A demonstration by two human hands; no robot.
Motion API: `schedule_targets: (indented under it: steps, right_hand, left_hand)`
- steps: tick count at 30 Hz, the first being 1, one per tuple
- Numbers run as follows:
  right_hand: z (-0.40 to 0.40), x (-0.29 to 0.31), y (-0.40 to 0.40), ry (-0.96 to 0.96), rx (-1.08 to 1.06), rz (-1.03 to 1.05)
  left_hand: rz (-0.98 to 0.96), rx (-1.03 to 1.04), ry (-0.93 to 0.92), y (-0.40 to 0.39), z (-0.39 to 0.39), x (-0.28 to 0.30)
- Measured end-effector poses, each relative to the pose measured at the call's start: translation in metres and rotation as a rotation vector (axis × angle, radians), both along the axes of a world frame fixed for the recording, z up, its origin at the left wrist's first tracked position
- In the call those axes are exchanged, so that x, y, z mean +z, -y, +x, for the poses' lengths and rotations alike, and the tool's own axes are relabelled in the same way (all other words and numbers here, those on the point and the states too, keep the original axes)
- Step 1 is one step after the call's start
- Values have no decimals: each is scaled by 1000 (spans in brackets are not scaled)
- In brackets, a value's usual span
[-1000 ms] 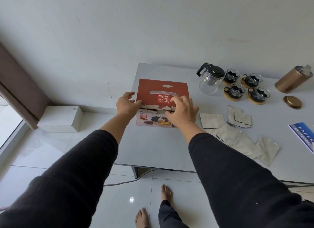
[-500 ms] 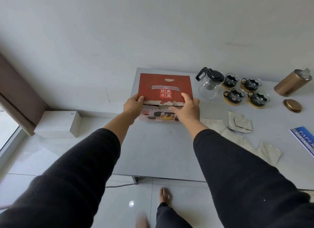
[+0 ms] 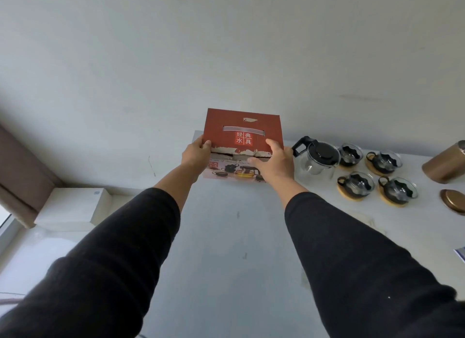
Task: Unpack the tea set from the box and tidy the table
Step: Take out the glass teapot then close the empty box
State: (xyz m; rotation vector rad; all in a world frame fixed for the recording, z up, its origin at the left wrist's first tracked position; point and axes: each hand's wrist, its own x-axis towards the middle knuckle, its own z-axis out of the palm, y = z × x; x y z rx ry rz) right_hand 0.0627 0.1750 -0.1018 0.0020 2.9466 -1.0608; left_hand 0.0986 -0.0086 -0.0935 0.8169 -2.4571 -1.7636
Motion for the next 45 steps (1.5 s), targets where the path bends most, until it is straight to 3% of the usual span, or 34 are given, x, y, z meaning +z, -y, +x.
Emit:
schedule_targets:
  steps: [14,26,33,45]
  right_hand:
    - [-56,-34,13,41,48,-6]
    - [-49,-28,8,-5,37,163]
    - [-18,1,-3,-64,23,154]
    - [118,41,-55,-125,12,211]
  left_hand:
    - [-45,67,85,10,-55,-30]
    - [-159,121,88,2,-49,-36]
    - [-158,199,35,-9,-14,-13]
    - [-196,48,-12,-56,95,17]
